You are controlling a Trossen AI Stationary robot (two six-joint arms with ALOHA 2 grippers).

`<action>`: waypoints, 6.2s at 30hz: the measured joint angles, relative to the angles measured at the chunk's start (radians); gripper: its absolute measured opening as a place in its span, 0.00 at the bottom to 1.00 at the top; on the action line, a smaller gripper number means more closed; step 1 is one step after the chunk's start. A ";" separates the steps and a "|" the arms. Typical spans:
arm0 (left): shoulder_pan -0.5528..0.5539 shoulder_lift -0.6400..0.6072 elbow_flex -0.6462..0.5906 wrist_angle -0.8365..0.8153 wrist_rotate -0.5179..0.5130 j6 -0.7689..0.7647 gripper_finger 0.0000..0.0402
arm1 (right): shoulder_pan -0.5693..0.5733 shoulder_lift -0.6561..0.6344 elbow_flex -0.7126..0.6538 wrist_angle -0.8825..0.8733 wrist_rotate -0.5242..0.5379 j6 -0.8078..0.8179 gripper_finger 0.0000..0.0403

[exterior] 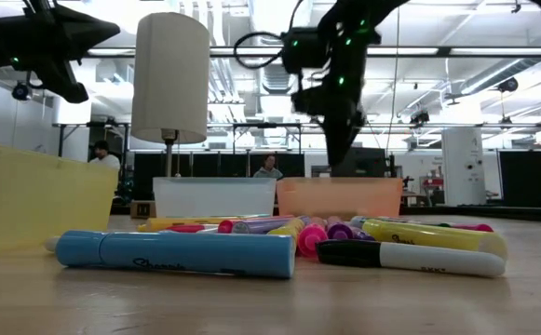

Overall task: Pick & Place Markers
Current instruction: Put the pink marker into the orange bin, then put the green marker into the orange bin

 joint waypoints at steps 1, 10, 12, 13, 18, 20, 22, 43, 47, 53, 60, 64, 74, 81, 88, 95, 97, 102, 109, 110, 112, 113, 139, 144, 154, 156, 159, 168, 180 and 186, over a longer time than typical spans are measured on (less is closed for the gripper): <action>0.000 0.000 0.000 -0.001 0.001 0.008 0.00 | 0.005 -0.017 0.000 -0.024 -0.013 0.064 0.35; 0.000 0.000 0.000 -0.002 -0.001 0.014 0.00 | 0.079 -0.136 0.000 -0.028 -0.429 0.604 0.33; 0.000 0.000 0.000 -0.002 -0.002 0.014 0.00 | 0.118 -0.141 0.000 -0.014 -0.435 0.628 0.32; 0.000 0.000 0.000 -0.004 -0.002 0.014 0.00 | 0.135 -0.141 0.000 -0.010 -0.435 0.642 0.32; 0.000 0.000 0.000 -0.007 0.006 0.012 0.00 | 0.214 -0.140 0.000 0.064 -0.475 0.847 0.30; 0.000 0.000 0.000 -0.005 0.030 0.003 0.00 | 0.259 -0.140 0.000 0.078 -0.449 0.898 0.30; 0.000 0.000 0.000 -0.005 0.070 -0.014 0.00 | 0.302 -0.136 -0.004 0.079 -0.398 0.948 0.29; 0.000 0.000 0.000 0.000 0.238 -0.051 0.00 | 0.503 -0.098 -0.196 0.200 -0.242 1.339 0.25; 0.000 0.000 0.000 0.004 0.250 -0.051 0.00 | 0.519 -0.063 -0.211 0.197 -0.239 1.333 0.26; 0.000 0.000 0.000 0.003 0.258 -0.051 0.00 | 0.528 -0.002 -0.203 0.195 -0.240 1.313 0.26; 0.000 0.000 0.000 0.002 0.264 -0.051 0.00 | 0.531 0.030 -0.201 0.178 -0.240 1.286 0.26; 0.000 0.000 0.000 0.002 0.265 -0.051 0.00 | 0.530 0.062 -0.201 0.161 -0.220 1.272 0.26; -0.001 0.000 0.000 0.002 0.265 -0.051 0.00 | 0.525 0.163 -0.173 0.172 -0.278 1.203 0.26; -0.001 0.000 0.000 0.002 0.265 -0.051 0.00 | 0.523 0.172 -0.167 0.159 -0.313 1.128 0.21; -0.001 0.000 0.000 0.002 0.264 -0.050 0.00 | 0.500 0.087 -0.147 0.124 -0.305 1.073 0.13; -0.001 0.000 0.000 -0.005 0.243 -0.050 0.00 | 0.450 -0.042 -0.147 0.098 -0.126 1.053 0.13; -0.001 0.001 0.000 -0.005 0.232 -0.050 0.00 | 0.429 -0.082 -0.146 0.098 -0.091 1.051 0.14; -0.001 0.001 0.000 -0.006 0.215 -0.039 0.00 | 0.372 -0.161 -0.146 0.099 0.008 1.034 0.14; 0.000 0.001 0.000 -0.006 0.211 -0.039 0.00 | 0.297 -0.255 -0.146 0.110 0.133 0.970 0.15; 0.000 0.001 0.000 -0.006 0.210 -0.039 0.00 | 0.287 -0.265 -0.146 0.113 0.144 0.964 0.15; 0.000 0.001 0.000 -0.006 0.210 -0.039 0.00 | 0.268 -0.281 -0.146 0.119 0.154 0.953 0.15; 0.000 0.001 0.000 -0.006 0.210 -0.039 0.00 | 0.261 -0.282 -0.146 0.122 0.154 0.946 0.15; -0.001 0.001 0.000 -0.006 0.197 -0.039 0.00 | 0.122 -0.180 -0.146 0.190 0.224 -0.078 0.15; -0.001 0.001 0.000 -0.006 0.197 -0.039 0.00 | 0.118 -0.091 -0.146 0.188 0.223 -0.344 0.15; -0.001 0.001 0.000 -0.006 0.199 -0.039 0.00 | 0.116 0.012 -0.146 0.188 0.231 -0.393 0.17; -0.001 0.001 0.000 -0.006 0.199 -0.039 0.00 | 0.116 0.014 -0.146 0.187 0.234 -0.391 0.18; -0.001 0.001 0.000 -0.006 0.199 -0.039 0.00 | 0.117 0.011 -0.146 0.187 0.288 -0.341 0.21; 0.000 0.001 0.000 -0.006 0.199 -0.039 0.00 | 0.117 0.004 -0.119 0.166 0.333 -0.236 0.34; 0.000 0.001 0.000 0.003 0.184 -0.042 0.00 | 0.142 0.003 0.062 0.071 0.326 0.052 0.43; -0.001 0.001 0.000 0.044 0.185 -0.043 0.00 | 0.196 0.002 0.207 0.024 0.221 0.291 0.43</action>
